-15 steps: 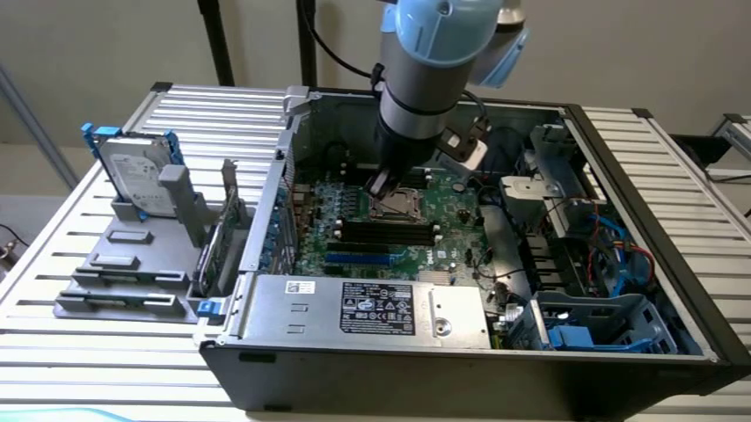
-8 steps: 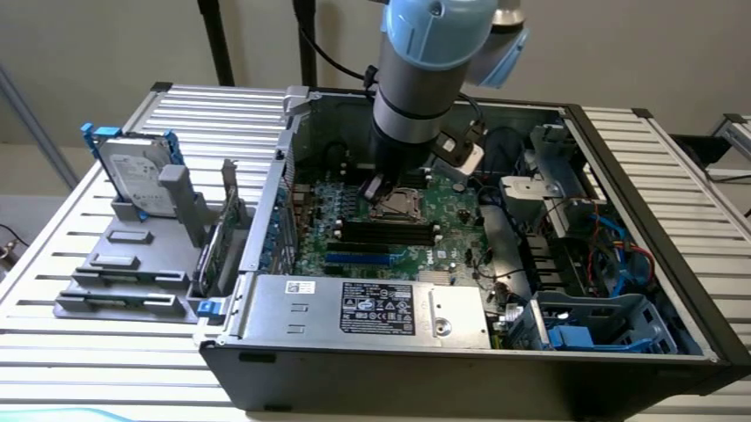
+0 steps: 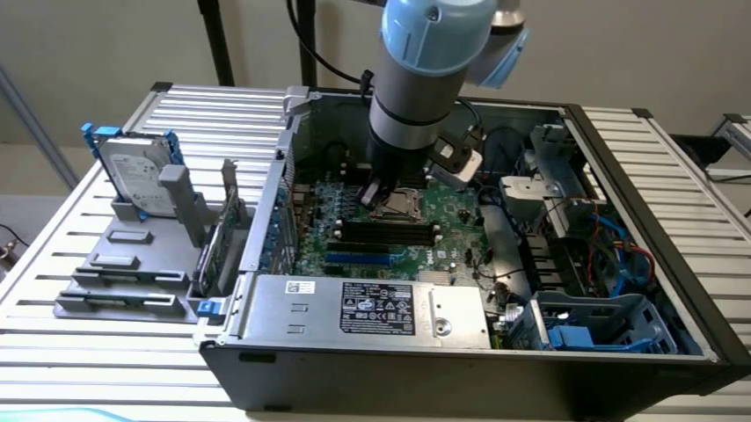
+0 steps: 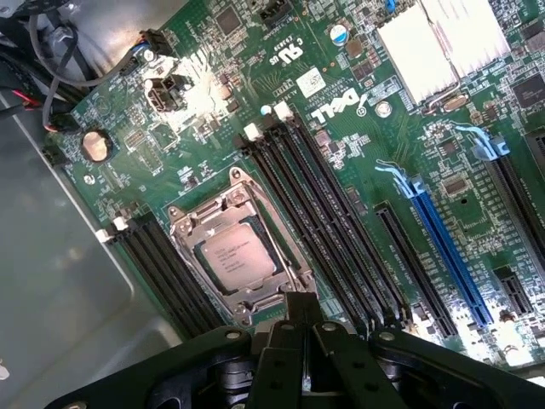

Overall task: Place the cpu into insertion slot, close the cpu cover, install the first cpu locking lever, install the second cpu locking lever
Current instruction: 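Install the second cpu locking lever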

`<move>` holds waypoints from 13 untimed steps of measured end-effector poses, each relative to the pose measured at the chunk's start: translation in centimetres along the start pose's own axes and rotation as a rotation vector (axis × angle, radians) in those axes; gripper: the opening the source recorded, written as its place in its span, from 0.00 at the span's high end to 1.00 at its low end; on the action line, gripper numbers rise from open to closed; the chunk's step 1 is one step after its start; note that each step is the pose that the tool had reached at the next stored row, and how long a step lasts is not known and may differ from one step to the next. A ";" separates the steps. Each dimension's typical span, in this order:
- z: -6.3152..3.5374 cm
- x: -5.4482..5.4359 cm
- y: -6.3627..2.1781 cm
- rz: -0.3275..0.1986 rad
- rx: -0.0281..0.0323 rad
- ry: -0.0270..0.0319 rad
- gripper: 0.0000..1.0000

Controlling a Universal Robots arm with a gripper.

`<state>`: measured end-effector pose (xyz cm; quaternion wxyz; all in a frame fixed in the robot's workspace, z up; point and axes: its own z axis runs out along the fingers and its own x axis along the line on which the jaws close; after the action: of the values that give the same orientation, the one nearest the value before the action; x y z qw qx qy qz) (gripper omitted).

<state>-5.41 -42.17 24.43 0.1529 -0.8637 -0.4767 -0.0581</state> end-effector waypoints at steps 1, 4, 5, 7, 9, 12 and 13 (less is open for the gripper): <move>0.04 0.0 -0.05 0.000 0.0000 0.0002 0.89; 0.22 -0.3 -0.31 0.000 0.0000 0.0002 0.89; 0.30 -0.4 -0.39 0.000 0.0000 0.0002 0.89; 0.45 -0.5 -0.55 0.000 -0.0001 0.0001 0.89; 0.58 -0.5 -0.65 0.000 -0.0001 0.0001 0.89; 0.84 -0.6 -0.77 0.000 -0.0001 0.0002 0.89; 0.95 -0.7 -0.82 0.000 -0.0001 0.0002 0.89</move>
<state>-6.51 -42.02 23.54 0.1529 -0.8637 -0.4767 -0.0582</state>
